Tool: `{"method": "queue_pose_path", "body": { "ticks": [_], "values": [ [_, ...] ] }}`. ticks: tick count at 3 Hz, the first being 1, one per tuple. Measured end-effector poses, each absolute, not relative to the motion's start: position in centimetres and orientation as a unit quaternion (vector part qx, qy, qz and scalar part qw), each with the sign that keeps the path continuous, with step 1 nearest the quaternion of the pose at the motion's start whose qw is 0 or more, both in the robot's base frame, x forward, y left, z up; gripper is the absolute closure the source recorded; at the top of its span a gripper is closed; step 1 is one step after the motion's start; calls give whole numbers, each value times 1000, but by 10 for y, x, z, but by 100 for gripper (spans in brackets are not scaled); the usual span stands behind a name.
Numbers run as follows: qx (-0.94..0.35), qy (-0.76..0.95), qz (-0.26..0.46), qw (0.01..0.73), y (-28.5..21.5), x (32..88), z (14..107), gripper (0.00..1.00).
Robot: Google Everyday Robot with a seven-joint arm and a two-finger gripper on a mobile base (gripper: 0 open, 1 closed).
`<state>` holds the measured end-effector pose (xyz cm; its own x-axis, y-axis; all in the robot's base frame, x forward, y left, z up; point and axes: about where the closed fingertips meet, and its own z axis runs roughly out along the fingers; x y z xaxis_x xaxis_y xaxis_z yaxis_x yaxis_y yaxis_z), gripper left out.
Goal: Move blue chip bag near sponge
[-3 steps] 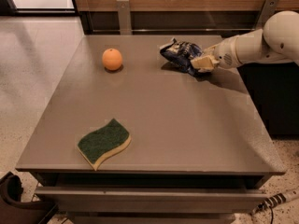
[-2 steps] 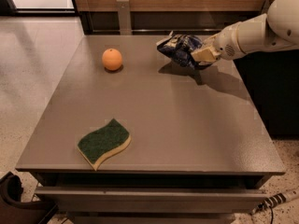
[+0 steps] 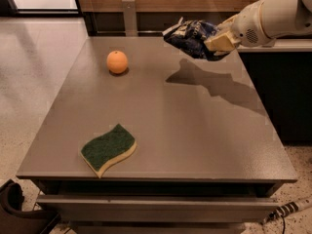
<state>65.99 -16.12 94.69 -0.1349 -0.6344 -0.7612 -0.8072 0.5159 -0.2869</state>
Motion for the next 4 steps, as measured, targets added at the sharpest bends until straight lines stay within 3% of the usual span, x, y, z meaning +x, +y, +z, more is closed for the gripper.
{"method": "queue_pose_path", "body": {
  "ticks": [2, 4],
  "values": [
    [-478, 743, 79, 462, -195, 589, 1003, 100],
    [-505, 738, 115, 433, -199, 496, 965, 100]
  ]
}}
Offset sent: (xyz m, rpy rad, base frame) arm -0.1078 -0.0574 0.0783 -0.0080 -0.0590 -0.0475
